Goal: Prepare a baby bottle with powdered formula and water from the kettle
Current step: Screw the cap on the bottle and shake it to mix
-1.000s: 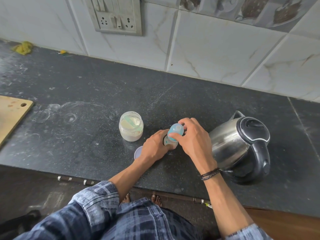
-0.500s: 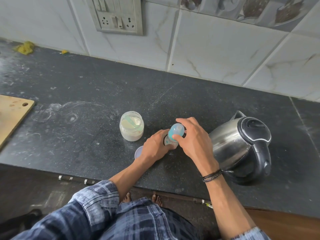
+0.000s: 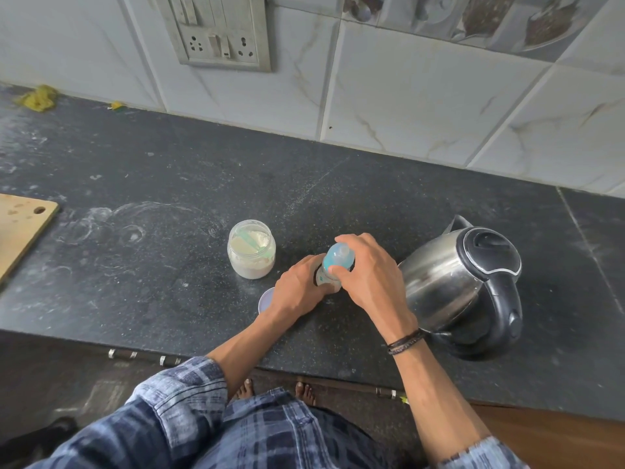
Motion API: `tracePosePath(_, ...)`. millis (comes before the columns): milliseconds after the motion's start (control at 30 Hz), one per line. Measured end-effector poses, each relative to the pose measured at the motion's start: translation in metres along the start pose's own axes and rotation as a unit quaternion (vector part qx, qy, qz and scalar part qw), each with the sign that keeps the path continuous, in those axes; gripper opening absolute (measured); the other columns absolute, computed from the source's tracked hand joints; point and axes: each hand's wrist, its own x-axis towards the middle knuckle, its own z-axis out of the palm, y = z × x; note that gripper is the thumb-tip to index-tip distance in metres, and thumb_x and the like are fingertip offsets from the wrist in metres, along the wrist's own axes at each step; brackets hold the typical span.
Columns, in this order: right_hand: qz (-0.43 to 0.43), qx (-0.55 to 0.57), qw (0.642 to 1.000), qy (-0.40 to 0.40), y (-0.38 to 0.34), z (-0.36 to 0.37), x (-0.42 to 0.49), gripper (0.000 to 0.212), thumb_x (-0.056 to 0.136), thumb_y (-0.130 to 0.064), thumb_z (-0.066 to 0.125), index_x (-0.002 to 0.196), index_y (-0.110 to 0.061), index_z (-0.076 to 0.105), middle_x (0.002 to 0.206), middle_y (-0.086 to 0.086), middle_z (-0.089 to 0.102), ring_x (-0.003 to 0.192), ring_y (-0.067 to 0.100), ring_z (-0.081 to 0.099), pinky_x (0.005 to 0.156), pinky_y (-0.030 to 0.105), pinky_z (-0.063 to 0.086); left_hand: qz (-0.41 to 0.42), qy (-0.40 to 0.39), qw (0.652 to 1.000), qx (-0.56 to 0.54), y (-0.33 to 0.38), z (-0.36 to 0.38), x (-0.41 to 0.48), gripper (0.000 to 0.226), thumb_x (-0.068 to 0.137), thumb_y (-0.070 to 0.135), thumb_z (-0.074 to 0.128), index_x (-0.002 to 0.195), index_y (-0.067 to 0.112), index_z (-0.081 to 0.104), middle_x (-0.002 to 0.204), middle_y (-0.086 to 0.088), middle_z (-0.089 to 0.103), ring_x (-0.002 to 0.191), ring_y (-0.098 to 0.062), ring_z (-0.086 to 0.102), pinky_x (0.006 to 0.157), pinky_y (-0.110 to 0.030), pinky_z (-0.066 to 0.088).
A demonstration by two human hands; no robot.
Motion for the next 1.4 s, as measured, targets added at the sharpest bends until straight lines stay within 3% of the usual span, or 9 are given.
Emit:
tracePosePath(167,-0.003,-0.004,1.0,-0.005,0.0009,0.0013,0.0027,0.06,0.085,-0.036,0.084,0.139,-0.029,0.058,0.126,-0.003,0.059,0.109,0.023,0.065,0.08,0.038,0.054,-0.001,-0.001,1.0,-0.001,0.0007,-0.0002,0.0002,0.055,0.085,0.051,0.073,0.135,0.038,0.056,0.125,0.016,0.063,0.108,-0.011,0.06,0.08,-0.03,0.041)
tracePosePath(500,-0.037,0.037,0.995,-0.086,0.001,-0.003,0.0043,0.061,0.088,0.0,0.07,0.14,-0.032,0.058,0.145,-0.012,0.051,0.122,0.023,0.055,0.094,0.039,0.051,-0.004,0.001,1.0,0.002,-0.0001,0.0003,-0.0001,0.054,0.084,0.049,0.073,0.134,0.039,0.055,0.122,0.017,0.063,0.106,-0.011,0.059,0.077,-0.032,0.039)
tracePosePath(567,-0.04,0.035,0.994,-0.096,0.0001,-0.0025,0.0047,0.066,0.088,-0.006,0.075,0.145,-0.033,0.054,0.156,-0.01,0.041,0.128,0.022,0.053,0.099,0.039,0.051,0.004,0.002,1.0,0.003,-0.0007,0.0006,0.0,0.054,0.085,0.046,0.074,0.135,0.036,0.056,0.121,0.016,0.063,0.106,-0.013,0.06,0.077,-0.033,0.04)
tracePosePath(667,-0.029,0.034,0.996,-0.073,-0.0007,-0.0001,0.0053,0.06,0.087,-0.027,0.083,0.141,-0.031,0.058,0.141,-0.006,0.05,0.119,0.021,0.058,0.091,0.036,0.052,0.007,-0.001,1.0,0.001,-0.001,0.0009,0.0007,0.054,0.085,0.043,0.074,0.135,0.035,0.056,0.122,0.014,0.063,0.107,-0.014,0.061,0.078,-0.034,0.043)
tracePosePath(967,-0.035,0.024,0.998,-0.043,-0.002,0.0001,0.0061,0.052,0.088,-0.02,0.081,0.136,-0.029,0.062,0.131,-0.007,0.057,0.115,0.021,0.061,0.086,0.036,0.052,0.002,-0.004,1.0,0.005,-0.0027,0.0017,0.0015,0.054,0.084,0.05,0.074,0.133,0.038,0.055,0.122,0.016,0.063,0.106,-0.012,0.061,0.076,-0.032,0.04)
tracePosePath(1033,-0.015,0.002,1.0,-0.028,-0.0038,-0.0001,0.0078,0.049,0.088,-0.037,0.082,0.132,-0.028,0.063,0.122,-0.003,0.058,0.107,0.022,0.062,0.076,0.034,0.049,-0.001,0.0,1.0,0.004,-0.0031,0.002,0.0013,0.055,0.084,0.05,0.074,0.134,0.039,0.055,0.124,0.016,0.063,0.108,-0.012,0.061,0.077,-0.03,0.039)
tracePosePath(1133,0.013,-0.009,1.0,-0.021,-0.0048,-0.0017,0.0096,0.067,0.083,-0.059,0.08,0.137,-0.027,0.059,0.124,-0.002,0.059,0.107,0.021,0.061,0.074,0.031,0.045,-0.007,0.006,1.0,-0.006,-0.0035,0.0024,0.0008,0.056,0.083,0.047,0.076,0.135,0.04,0.055,0.127,0.016,0.063,0.111,-0.011,0.061,0.08,-0.03,0.04)
tracePosePath(1300,-0.013,-0.009,0.998,-0.053,-0.0031,-0.0049,0.0043,0.063,0.09,-0.031,0.081,0.147,-0.026,0.054,0.134,-0.002,0.06,0.119,0.024,0.063,0.09,0.039,0.052,0.005,-0.005,1.0,0.006,-0.0031,0.0008,0.0022,0.053,0.085,0.049,0.074,0.134,0.038,0.055,0.121,0.018,0.062,0.104,-0.009,0.059,0.076,-0.03,0.038)
tracePosePath(1400,0.002,-0.014,0.999,-0.048,-0.0049,-0.0066,0.0058,0.064,0.089,-0.04,0.081,0.145,-0.024,0.054,0.129,0.0,0.06,0.113,0.024,0.064,0.088,0.037,0.051,0.003,-0.006,1.0,0.009,-0.0036,0.0012,0.0022,0.053,0.085,0.048,0.073,0.135,0.039,0.055,0.122,0.018,0.062,0.104,-0.008,0.059,0.076,-0.029,0.037)
